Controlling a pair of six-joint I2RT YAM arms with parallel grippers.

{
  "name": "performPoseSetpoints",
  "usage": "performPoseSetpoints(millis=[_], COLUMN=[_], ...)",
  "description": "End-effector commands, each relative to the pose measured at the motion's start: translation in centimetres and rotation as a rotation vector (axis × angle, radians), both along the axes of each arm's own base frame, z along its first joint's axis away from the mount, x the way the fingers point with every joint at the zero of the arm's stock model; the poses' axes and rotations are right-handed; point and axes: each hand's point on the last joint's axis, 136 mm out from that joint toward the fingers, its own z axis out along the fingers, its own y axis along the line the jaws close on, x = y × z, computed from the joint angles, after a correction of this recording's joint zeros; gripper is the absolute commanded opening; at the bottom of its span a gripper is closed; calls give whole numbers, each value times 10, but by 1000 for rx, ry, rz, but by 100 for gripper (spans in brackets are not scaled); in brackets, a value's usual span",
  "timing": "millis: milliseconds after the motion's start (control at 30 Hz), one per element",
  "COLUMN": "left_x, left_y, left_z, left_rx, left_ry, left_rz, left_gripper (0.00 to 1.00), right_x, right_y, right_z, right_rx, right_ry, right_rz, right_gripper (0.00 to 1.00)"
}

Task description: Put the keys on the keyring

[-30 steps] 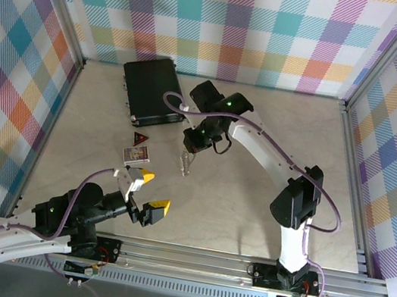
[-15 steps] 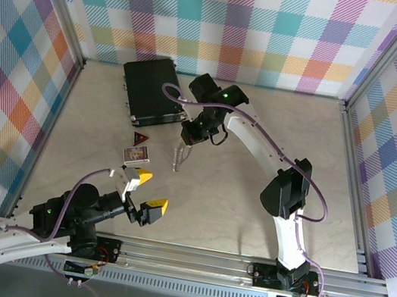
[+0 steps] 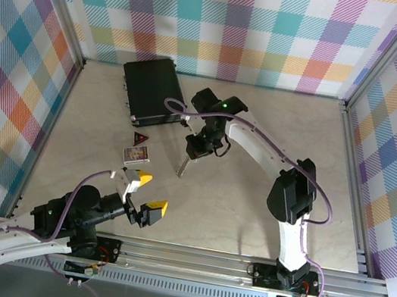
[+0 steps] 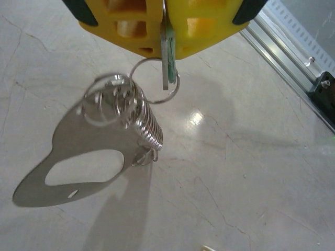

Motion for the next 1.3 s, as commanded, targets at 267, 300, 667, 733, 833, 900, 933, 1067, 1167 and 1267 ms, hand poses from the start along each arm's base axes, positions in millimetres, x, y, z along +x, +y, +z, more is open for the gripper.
performPoseSetpoints(millis=[267, 300, 667, 733, 833, 900, 933, 1067, 1167, 1267], left_x=[-2, -2, -2, -3, -3, -2, -2, 0, 2, 4], left_y=[1, 1, 4, 1, -2, -2, -3, -1, 0, 0], left_z=[10, 9, 7, 5, 1, 1, 0, -2, -4, -8], left_rx=[-48, -49, -63, -59, -47, -42, -38, -42, -28, -11], left_ry=[-17, -15, -24, -20, -15, -16, -15, -20, -19, -17], left_rz=[-10, -8, 0, -17, -19, -19, -18, -6, 7, 22], left_gripper=[100, 100, 100, 100, 100, 100, 100, 100, 100, 100], right_x=[-25, -28, -70, -75, -82, -88, -91, -102, -110, -117], right_y=[-21, -24, -36, -38, -42, -45, -47, -48, -49, -49], right_z=[1, -2, -39, -44, -53, -59, -63, -73, -80, -87], right_rx=[41, 42, 81, 83, 84, 79, 75, 60, 56, 55], right_ry=[18, 25, 98, 103, 116, 130, 141, 175, 200, 225], right_rz=[-84, -92, -176, -186, -207, -216, -224, -231, -231, -227], right_gripper=[0, 0, 0, 0, 0, 0, 0, 0, 0, 0])
